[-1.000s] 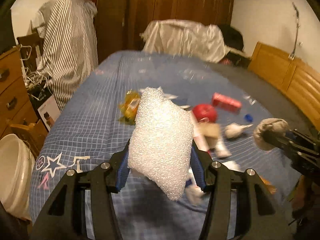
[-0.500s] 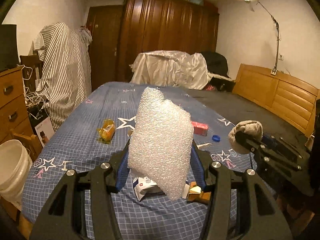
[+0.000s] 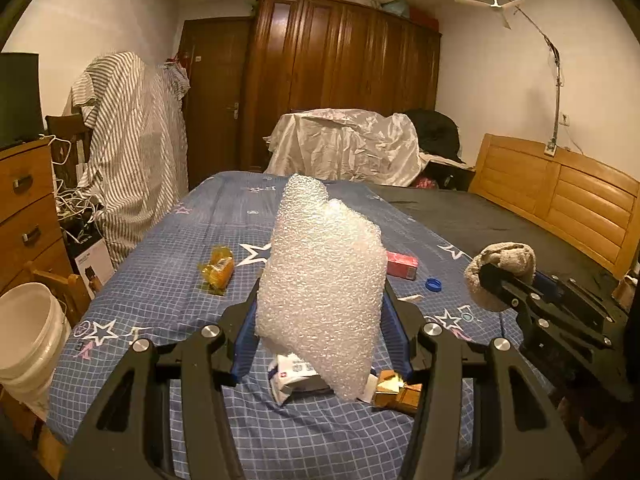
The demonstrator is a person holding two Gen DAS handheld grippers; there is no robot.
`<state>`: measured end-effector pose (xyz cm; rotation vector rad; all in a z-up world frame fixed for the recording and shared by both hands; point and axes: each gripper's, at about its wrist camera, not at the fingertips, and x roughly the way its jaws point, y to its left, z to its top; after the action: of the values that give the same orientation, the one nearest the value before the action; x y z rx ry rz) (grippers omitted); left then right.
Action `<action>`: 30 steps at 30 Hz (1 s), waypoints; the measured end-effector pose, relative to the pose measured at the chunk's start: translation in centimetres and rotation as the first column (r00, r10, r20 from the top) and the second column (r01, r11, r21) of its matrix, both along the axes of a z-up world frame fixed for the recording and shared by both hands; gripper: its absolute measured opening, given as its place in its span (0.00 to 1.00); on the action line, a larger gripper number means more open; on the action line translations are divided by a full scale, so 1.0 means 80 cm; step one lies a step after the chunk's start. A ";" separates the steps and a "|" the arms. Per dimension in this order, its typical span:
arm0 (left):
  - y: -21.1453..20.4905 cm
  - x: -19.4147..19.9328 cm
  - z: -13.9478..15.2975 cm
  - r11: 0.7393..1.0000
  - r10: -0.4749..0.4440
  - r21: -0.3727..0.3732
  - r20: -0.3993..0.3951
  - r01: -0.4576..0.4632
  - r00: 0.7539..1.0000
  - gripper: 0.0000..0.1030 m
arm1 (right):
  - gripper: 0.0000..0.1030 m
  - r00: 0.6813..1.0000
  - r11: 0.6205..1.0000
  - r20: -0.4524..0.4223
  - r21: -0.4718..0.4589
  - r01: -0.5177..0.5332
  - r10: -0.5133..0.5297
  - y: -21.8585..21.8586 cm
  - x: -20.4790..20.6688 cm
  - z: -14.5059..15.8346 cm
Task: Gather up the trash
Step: 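Carry the foam block and knitted ball with both tools over the bucket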
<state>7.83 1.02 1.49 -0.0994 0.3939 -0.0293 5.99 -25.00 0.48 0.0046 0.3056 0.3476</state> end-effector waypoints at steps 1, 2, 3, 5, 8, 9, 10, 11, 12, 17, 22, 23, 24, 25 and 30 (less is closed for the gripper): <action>0.005 0.000 0.001 1.000 0.005 -0.002 0.000 -0.005 1.000 0.50 | 0.33 1.000 1.000 -0.001 0.000 -0.008 0.008 0.002 0.002 0.002; 0.010 0.000 0.003 1.000 0.012 -0.002 0.000 -0.012 1.000 0.50 | 0.33 1.000 1.000 0.000 -0.002 -0.016 0.016 0.004 0.005 0.004; 0.011 -0.001 0.004 1.000 0.017 0.000 0.002 -0.017 1.000 0.50 | 0.33 1.000 1.000 0.002 -0.005 -0.025 0.025 0.011 0.008 0.007; 0.020 -0.003 0.008 0.999 0.034 0.002 0.005 -0.034 0.999 0.50 | 0.33 0.999 0.999 0.002 -0.007 -0.046 0.046 0.021 0.014 0.012; 0.040 -0.005 0.013 0.998 0.063 0.004 0.008 -0.064 0.998 0.50 | 0.33 0.996 0.996 0.005 -0.013 -0.090 0.090 0.048 0.023 0.022; 0.049 -0.006 0.016 0.997 0.079 0.003 0.010 -0.079 0.997 0.50 | 0.33 0.994 0.994 0.005 -0.014 -0.109 0.109 0.063 0.027 0.026; 0.059 -0.007 0.018 0.996 0.095 0.001 0.010 -0.095 0.995 0.50 | 0.33 0.992 0.992 0.004 -0.013 -0.127 0.127 0.074 0.030 0.030; 0.068 -0.008 0.020 0.994 0.110 -0.002 0.010 -0.110 0.994 0.50 | 0.33 0.990 0.990 0.003 -0.013 -0.140 0.140 0.083 0.034 0.032; 0.078 -0.008 0.022 0.992 0.123 -0.002 0.010 -0.123 0.992 0.50 | 0.33 0.987 0.987 0.003 -0.013 -0.159 0.159 0.097 0.036 0.036; 0.131 -0.014 0.029 0.980 0.199 -0.005 0.008 -0.199 0.980 0.50 | 0.33 0.971 0.971 0.002 -0.015 -0.239 0.239 0.167 0.044 0.055; 0.189 -0.024 0.036 0.958 0.286 -0.015 0.007 -0.286 0.958 0.50 | 0.33 0.945 0.945 -0.007 -0.018 -0.326 0.326 0.245 0.049 0.073; 0.201 -0.027 0.037 0.952 0.306 -0.017 0.005 -0.306 0.952 0.50 | 0.33 0.939 0.938 -0.010 -0.020 -0.345 0.345 0.262 0.050 0.075; 0.210 -0.029 0.038 0.948 0.319 -0.017 0.004 -0.319 0.948 0.50 | 0.33 0.934 0.934 -0.011 -0.022 -0.358 0.358 0.273 0.049 0.078; 0.224 -0.032 0.039 0.940 0.340 -0.017 0.002 -0.340 0.941 0.50 | 0.33 0.927 0.926 -0.015 -0.026 -0.376 0.375 0.290 0.049 0.081; 0.286 -0.050 0.042 0.904 0.426 -0.019 -0.020 -0.426 0.905 0.50 | 0.33 0.876 0.875 -0.044 -0.046 -0.482 0.481 0.392 0.048 0.095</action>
<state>3.85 23.87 4.86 -0.2074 0.3801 0.4013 9.86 6.40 8.07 -0.1238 0.3458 0.8380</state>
